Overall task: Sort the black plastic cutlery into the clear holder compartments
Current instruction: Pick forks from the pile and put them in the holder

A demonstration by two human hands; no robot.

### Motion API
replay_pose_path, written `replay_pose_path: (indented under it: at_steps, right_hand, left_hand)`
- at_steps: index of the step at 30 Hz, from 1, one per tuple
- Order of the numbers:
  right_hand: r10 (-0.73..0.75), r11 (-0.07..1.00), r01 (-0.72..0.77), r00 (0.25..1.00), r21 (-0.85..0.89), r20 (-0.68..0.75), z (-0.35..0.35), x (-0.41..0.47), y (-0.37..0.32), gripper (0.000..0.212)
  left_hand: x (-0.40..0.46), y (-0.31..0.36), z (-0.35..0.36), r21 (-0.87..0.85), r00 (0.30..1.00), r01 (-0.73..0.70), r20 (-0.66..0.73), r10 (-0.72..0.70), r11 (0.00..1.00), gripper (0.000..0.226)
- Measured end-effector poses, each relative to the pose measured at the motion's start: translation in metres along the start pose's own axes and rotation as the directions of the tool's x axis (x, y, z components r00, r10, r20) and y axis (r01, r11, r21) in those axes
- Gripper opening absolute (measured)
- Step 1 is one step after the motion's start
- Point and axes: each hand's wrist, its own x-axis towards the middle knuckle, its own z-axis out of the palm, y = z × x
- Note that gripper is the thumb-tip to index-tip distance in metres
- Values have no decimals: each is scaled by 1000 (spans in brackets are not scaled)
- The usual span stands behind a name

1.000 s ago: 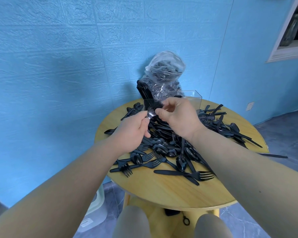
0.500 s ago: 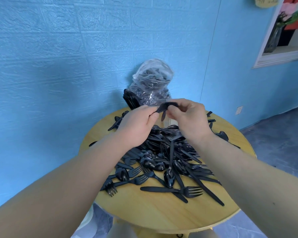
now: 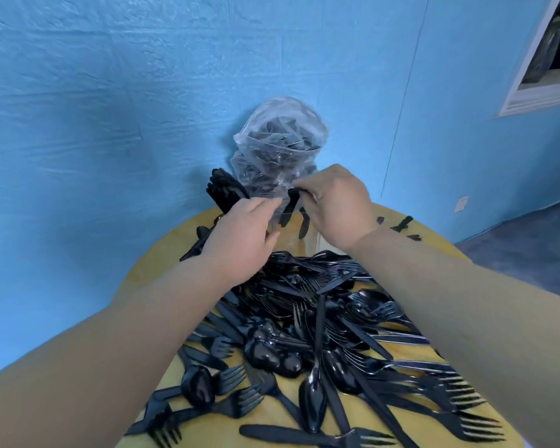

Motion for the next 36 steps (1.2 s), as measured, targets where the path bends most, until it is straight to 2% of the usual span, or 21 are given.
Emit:
replay_pose_path:
  at_steps: [4,6,8,13,19,23,26,28,30,33,36]
  right_hand:
    - [-82,995,91,978,-39,190,26,-3,7,17]
    - [-63,995,81,955,-51,289,26,-4,7,26]
    - [-56,997,73,947,-41,318,24,-5,6,32]
    - [-64,998,62,961,16,269,9,-12,0,37]
    - [-84,994,74,988,82,132,-17,-43,-34,29]
    - [-63,985,31,981,172,185,-30,-75,-75,29]
    - [-13,986,-29,967,162,253,-32,-103,-105,31]
    - [36,983,-78,970,166,241,-30,-123,-121,30]
    - [60,987,-87,980,133,191,-26,-143,-133,26]
    - [21,1000,-22,993,9,120,-15,-167,-144,23]
    - [-6,992,19,994,-121,107,-6,-174,-146,25]
  left_hand:
    - [-3,-10,10,71,999,-41,17,40,997,54]
    - [-4,-15,13,85,998,-57,12,56,995,53]
    - [-5,-17,14,69,998,-64,7,64,996,52]
    - [-13,-17,8,11,998,-63,-24,64,998,52]
    - [-62,-9,-13,-37,999,-13,-44,12,999,47]
    - [-117,-8,-26,-52,995,61,-77,-65,997,41]
    - [-163,-22,-24,-99,982,142,-111,-153,985,34]
    - [-190,-32,-18,-154,968,200,-121,-219,968,33]
    - [-213,-36,-14,-201,952,250,-128,-278,947,35]
    - [-237,-33,-9,-249,923,313,-150,-355,917,33]
    - [-246,-31,-4,-241,929,305,-139,-344,921,38]
